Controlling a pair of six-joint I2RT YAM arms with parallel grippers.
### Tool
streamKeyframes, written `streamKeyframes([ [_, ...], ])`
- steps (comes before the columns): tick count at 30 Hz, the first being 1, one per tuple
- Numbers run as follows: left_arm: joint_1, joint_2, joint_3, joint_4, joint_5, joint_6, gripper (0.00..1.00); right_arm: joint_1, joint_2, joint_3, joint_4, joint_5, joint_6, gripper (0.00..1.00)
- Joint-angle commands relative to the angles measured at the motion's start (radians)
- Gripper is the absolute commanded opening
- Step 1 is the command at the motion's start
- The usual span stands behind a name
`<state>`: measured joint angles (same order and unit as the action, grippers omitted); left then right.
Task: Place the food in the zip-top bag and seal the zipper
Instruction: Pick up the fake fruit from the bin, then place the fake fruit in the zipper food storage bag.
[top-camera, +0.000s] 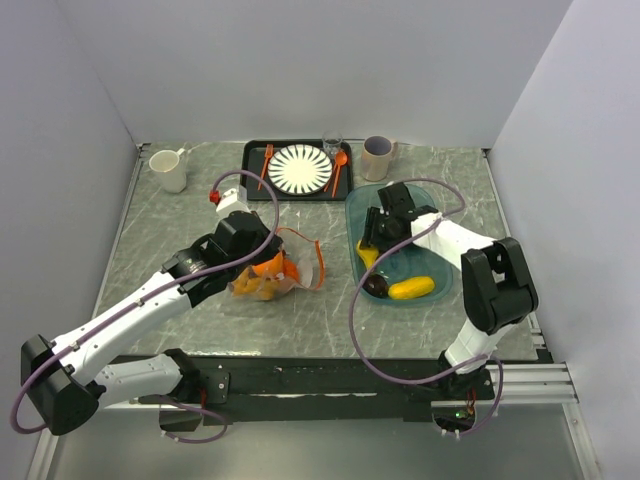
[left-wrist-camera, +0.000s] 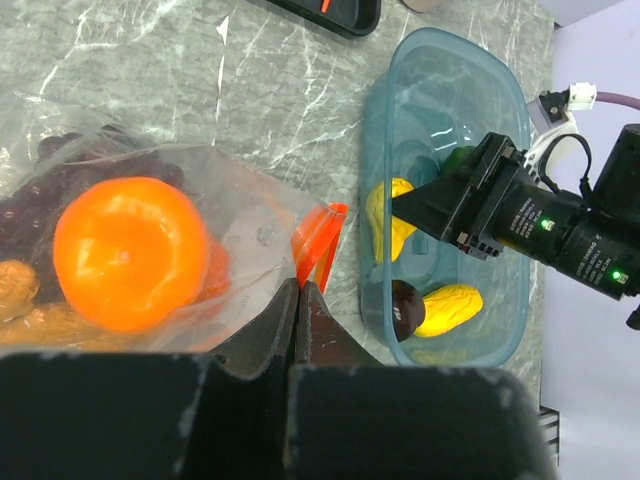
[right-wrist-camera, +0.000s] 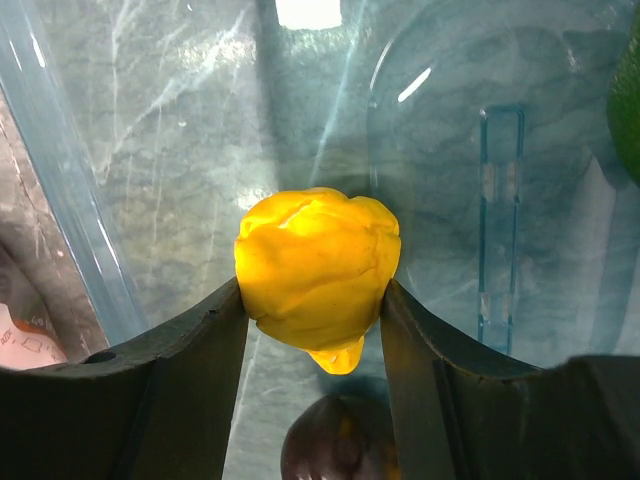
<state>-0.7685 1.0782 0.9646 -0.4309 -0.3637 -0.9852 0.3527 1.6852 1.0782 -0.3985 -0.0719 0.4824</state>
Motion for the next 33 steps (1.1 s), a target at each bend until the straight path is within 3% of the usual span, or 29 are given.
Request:
streamKeyframes([
  [1, 0.0, -0.006, 0.025, 0.023, -0.001, 0.002, 0.01, -0.008, -0.074, -0.011, 0.026, -0.003, 0.002, 0.21],
  [9, -0.002, -0.008, 0.017, 0.034, -0.001, 0.0, 0.01, -0.008, -0.273, -0.041, 0.012, 0.02, 0.036, 0.2],
  [17, -0.002, -0.001, 0.016, 0.043, 0.002, -0.001, 0.01, 0.052, -0.438, -0.107, 0.095, -0.193, 0.101, 0.23],
  [26, -0.002, 0.006, 0.011, 0.057, 0.017, 0.0, 0.01, 0.219, -0.397, -0.115, 0.2, -0.292, 0.145, 0.24],
  [33, -0.002, -0.001, 0.016, 0.044, 0.016, -0.003, 0.01, 0.284, -0.259, 0.005, 0.141, -0.336, 0.087, 0.24],
])
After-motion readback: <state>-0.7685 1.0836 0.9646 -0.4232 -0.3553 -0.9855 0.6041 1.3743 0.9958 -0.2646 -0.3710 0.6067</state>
